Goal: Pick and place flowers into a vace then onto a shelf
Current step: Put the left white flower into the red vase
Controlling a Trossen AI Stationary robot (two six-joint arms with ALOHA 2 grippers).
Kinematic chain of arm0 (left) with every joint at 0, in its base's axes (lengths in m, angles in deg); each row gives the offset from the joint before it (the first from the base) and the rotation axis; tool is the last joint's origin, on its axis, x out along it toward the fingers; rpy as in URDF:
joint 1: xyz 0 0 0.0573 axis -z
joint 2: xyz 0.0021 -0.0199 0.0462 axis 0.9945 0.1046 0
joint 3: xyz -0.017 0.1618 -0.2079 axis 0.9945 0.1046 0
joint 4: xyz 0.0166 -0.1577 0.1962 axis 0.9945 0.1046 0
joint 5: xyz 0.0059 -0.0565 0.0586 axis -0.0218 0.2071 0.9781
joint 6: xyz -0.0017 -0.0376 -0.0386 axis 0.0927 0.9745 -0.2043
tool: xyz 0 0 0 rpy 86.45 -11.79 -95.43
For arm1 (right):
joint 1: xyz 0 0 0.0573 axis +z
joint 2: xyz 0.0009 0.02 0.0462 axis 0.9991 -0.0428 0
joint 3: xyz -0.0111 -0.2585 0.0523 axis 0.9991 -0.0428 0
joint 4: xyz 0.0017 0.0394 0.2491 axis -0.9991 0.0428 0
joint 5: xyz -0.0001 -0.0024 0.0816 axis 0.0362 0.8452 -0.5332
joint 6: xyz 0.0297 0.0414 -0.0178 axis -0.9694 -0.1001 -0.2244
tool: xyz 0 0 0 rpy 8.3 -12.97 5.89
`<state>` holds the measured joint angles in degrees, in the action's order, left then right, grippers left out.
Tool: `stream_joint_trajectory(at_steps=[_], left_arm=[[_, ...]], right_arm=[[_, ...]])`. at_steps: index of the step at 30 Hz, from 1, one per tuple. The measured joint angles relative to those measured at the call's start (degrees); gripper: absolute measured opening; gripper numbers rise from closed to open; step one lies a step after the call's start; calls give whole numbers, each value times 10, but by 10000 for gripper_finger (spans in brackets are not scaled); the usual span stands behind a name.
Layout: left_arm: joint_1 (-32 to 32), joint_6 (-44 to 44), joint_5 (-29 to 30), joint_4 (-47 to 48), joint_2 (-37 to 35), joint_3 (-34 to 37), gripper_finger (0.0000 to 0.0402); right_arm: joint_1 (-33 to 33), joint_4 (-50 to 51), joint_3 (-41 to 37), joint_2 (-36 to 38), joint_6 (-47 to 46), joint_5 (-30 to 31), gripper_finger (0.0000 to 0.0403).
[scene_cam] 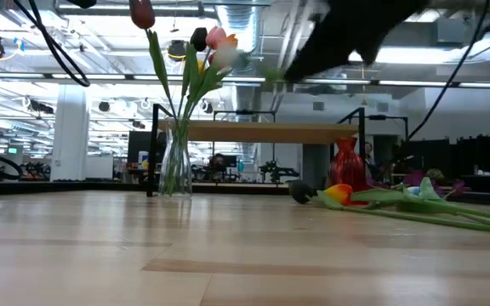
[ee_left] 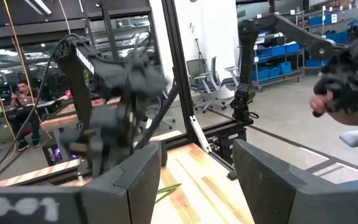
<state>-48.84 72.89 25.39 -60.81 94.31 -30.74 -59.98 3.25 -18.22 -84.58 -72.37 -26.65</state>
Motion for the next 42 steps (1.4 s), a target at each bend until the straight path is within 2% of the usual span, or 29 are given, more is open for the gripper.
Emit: stream_joint_trajectory(at_steps=[4,6,8,11,13,17,20,25,28,38,42], left_arm=[[0,5,1,0,0,0,192],[0,5,1,0,0,0,192],[0,7,1,0,0,0,192],[0,9,1,-5,0,0,192],[0,8,1,-11,0,0,192],[0,7,1,-15,0,0,192],[0,7,1,-14,0,0,192],[0,6,1,-12,0,0,192],[0,6,2,-10,0,0,192],[0,6,2,-9,0,0,192],[0,6,2,-9,0,0,192]], right_arm=[[34,-88,-89,95,51,44,1],[40,-198,-168,147,86,48,0],[40,-378,-252,192,166,39,0],[18,-671,-350,239,321,-50,0],[-7,-800,-395,257,397,-102,0],[-72,-931,-449,264,452,-107,0],[-131,-1014,-474,247,445,-163,0],[-211,-1030,-496,222,388,-203,0],[-245,-1019,-494,200,371,-250,0],[-311,-1028,-491,201,351,-289,0],[-312,-1027,-488,204,335,-351,0]])
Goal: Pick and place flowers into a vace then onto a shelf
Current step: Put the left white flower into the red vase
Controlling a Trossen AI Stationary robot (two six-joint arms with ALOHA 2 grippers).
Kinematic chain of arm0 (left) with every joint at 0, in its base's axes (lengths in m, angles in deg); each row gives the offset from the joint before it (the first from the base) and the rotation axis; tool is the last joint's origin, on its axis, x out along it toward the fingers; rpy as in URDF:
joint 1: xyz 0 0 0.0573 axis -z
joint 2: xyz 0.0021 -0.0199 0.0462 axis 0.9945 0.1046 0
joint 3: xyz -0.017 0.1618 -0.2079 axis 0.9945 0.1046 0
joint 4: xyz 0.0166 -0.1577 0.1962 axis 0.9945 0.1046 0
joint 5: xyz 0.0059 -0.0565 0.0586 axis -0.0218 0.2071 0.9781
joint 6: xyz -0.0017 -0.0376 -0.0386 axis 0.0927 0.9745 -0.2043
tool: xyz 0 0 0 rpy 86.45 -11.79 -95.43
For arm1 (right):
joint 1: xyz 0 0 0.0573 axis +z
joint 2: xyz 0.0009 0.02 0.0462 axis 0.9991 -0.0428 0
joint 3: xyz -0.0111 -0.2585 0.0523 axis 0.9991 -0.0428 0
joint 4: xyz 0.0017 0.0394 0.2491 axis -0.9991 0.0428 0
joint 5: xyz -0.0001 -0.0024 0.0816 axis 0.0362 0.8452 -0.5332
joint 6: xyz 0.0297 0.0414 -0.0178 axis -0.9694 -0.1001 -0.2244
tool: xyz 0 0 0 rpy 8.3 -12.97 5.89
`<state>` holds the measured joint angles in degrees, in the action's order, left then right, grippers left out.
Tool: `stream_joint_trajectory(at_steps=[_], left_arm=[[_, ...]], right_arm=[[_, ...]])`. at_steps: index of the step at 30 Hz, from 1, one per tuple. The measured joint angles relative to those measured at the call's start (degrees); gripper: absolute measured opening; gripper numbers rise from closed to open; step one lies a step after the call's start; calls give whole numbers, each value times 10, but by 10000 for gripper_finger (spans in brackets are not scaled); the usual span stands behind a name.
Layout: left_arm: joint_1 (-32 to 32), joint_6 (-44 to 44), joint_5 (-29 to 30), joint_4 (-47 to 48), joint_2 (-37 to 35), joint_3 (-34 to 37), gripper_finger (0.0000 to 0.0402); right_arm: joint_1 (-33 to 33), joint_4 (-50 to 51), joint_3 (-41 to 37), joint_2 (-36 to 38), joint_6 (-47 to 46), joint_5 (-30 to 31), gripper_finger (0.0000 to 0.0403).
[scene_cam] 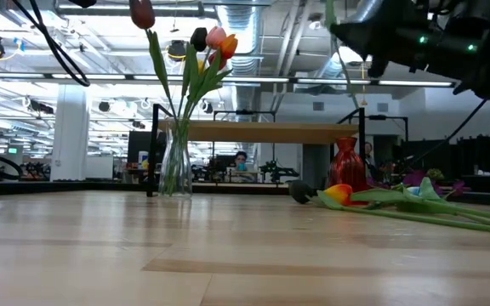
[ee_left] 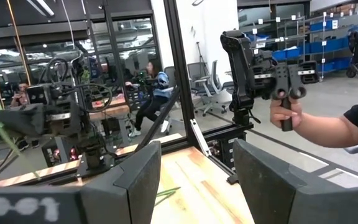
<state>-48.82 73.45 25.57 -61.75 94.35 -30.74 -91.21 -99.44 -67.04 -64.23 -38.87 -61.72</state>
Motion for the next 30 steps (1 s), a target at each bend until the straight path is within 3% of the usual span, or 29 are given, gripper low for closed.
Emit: stream_joint_trajectory(at_steps=[7,12,21,30], left_arm=[[-1,15,-2,-54,25,0,192],[-12,-18,-29,-175,108,-11,192],[-44,-52,-49,-185,268,-131,192],[-62,-71,-50,-181,352,-194,192]], right_arm=[[48,0,40,-24,-7,-113,0],[89,3,96,-79,3,-133,0],[140,13,216,-197,14,-144,0],[165,13,304,-279,14,-164,0]])
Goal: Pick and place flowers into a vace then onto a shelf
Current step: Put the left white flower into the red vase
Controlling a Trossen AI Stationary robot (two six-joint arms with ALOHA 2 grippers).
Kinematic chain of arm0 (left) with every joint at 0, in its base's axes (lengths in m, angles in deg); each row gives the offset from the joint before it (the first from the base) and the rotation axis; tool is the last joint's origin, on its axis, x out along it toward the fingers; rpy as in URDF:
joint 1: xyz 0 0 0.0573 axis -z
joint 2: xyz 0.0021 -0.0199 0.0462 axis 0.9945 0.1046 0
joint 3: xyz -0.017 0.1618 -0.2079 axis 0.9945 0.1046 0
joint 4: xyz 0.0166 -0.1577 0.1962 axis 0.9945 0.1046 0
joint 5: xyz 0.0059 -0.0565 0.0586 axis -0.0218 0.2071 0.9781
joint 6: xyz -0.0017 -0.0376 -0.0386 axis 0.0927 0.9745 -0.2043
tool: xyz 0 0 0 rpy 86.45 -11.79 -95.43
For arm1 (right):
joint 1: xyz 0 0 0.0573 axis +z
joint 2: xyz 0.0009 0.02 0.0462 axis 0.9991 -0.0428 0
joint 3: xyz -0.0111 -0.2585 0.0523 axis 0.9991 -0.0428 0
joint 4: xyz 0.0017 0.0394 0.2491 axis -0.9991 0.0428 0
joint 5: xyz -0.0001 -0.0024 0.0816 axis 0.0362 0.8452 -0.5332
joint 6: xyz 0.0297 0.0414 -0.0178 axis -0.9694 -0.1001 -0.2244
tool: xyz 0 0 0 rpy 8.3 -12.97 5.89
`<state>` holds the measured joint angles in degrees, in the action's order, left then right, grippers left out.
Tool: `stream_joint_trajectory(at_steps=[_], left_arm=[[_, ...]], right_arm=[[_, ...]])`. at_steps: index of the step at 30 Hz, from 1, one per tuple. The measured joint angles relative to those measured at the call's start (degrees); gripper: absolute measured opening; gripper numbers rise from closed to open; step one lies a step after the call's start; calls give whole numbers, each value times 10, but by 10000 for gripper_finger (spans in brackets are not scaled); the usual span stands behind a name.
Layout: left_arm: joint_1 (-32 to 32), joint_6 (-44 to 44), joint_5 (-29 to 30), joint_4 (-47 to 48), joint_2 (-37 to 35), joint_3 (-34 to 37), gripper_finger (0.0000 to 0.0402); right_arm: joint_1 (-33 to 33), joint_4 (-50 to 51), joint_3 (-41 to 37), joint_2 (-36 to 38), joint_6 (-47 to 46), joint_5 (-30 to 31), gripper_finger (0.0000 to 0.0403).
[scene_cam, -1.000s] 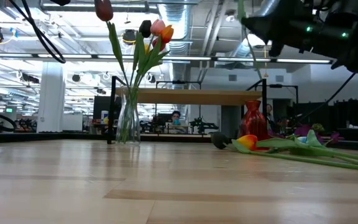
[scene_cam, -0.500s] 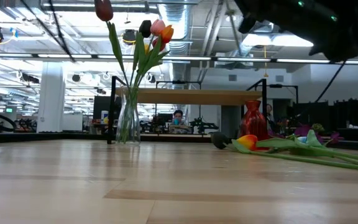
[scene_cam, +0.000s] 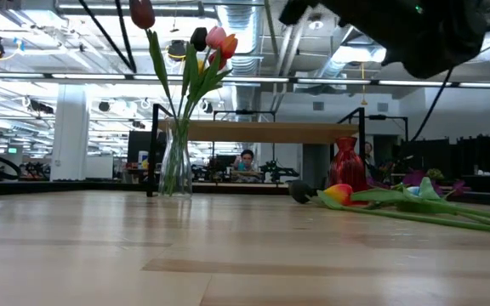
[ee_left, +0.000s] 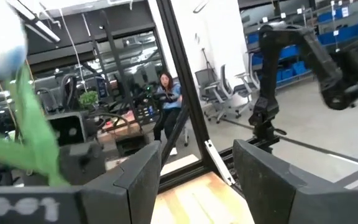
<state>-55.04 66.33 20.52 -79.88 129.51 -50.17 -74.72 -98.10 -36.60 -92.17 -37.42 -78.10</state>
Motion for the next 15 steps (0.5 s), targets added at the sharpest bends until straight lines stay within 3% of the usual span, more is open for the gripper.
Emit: stream_joint_trajectory(at_steps=[4,10,15], left_arm=[[-11,12,9,0,13,-5,192],[-23,21,91,0,13,-5,192],[-51,48,69,-19,13,-4,192]], right_arm=[[15,3,27,-21,2,-20,0],[38,19,40,-26,29,-28,0],[35,57,52,-26,29,-27,0]])
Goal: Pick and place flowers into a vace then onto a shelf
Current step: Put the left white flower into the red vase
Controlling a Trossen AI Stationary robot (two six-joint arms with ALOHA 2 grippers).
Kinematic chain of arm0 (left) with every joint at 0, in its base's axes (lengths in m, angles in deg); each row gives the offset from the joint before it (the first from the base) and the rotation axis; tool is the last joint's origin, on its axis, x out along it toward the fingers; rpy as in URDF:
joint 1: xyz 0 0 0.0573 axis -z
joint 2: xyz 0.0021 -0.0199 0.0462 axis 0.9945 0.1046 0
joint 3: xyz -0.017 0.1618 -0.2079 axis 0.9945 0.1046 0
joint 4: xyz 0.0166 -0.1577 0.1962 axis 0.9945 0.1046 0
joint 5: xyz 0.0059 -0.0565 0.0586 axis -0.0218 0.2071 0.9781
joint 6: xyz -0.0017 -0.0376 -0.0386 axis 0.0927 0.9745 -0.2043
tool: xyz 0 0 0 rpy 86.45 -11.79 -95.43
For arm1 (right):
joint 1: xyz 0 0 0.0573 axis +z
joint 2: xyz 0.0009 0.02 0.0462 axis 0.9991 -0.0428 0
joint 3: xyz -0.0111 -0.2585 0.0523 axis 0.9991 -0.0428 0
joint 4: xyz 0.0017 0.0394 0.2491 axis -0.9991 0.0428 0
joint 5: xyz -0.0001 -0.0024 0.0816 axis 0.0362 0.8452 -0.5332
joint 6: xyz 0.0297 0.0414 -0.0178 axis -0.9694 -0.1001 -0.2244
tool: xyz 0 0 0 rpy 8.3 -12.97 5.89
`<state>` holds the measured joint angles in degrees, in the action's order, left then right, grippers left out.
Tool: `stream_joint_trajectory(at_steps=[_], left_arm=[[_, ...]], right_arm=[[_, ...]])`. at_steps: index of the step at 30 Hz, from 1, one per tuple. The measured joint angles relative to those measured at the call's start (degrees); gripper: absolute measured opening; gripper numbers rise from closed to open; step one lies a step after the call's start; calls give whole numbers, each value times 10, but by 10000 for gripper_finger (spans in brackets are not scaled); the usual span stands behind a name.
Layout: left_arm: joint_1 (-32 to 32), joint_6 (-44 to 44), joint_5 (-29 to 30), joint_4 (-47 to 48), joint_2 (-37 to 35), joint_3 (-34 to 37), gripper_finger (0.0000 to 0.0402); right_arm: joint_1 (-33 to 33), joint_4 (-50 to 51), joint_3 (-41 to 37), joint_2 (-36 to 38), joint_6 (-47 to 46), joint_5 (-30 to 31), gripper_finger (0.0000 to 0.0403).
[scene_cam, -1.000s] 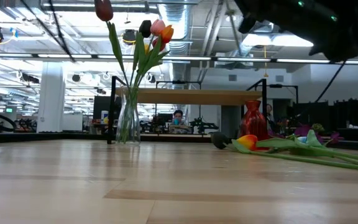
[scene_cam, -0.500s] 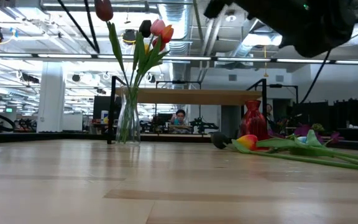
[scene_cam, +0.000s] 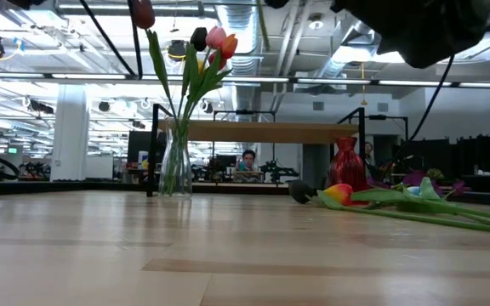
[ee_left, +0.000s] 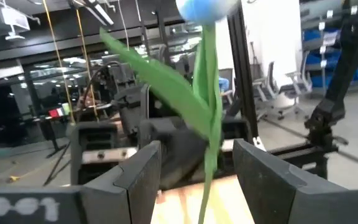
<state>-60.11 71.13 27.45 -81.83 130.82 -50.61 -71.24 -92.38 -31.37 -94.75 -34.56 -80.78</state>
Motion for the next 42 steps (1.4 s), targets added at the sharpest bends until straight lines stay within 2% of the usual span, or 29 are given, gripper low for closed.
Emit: stream_joint_trajectory(at_steps=[8,18,22,30,42], left_arm=[[-34,57,-81,-1,0,0,192],[-34,42,-98,-14,0,0,187],[-34,32,-98,-15,0,0,152],[-34,23,-100,-15,0,1,14],[-33,16,-100,-7,0,2,2]], right_arm=[[-14,61,28,0,0,3,0],[-18,71,28,0,0,2,0],[-17,77,28,0,-1,2,0],[-18,81,28,0,-5,2,3],[-18,110,28,1,-6,2,16]])
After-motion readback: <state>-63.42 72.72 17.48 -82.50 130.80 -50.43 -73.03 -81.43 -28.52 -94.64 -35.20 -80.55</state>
